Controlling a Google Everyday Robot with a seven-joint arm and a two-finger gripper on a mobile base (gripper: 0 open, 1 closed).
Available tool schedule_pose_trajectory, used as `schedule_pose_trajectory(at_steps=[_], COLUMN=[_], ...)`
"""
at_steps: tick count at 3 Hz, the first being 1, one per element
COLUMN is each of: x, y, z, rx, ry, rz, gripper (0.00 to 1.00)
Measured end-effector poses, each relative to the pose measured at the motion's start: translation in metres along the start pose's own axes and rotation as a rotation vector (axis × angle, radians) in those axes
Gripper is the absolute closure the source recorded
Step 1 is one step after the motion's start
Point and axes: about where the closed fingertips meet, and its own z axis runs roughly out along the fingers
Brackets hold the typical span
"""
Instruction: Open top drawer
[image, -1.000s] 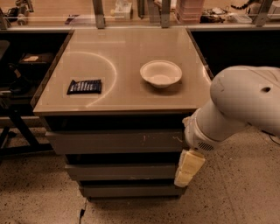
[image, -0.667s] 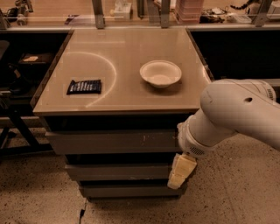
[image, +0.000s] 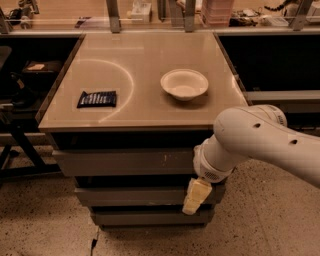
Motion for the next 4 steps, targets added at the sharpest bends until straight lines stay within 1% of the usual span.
schedule_pose_trajectory(at_steps=[2, 3, 4], x=[0.002, 0.007, 0.013], y=[-0.029, -0.038, -0.042], z=[0.023, 0.031, 0.043], rx=[0.045, 0.053, 0.045], ry=[0.013, 0.021, 0.030], rz=[-0.023, -0.023, -0.031], gripper=[0.00, 0.00, 0.00])
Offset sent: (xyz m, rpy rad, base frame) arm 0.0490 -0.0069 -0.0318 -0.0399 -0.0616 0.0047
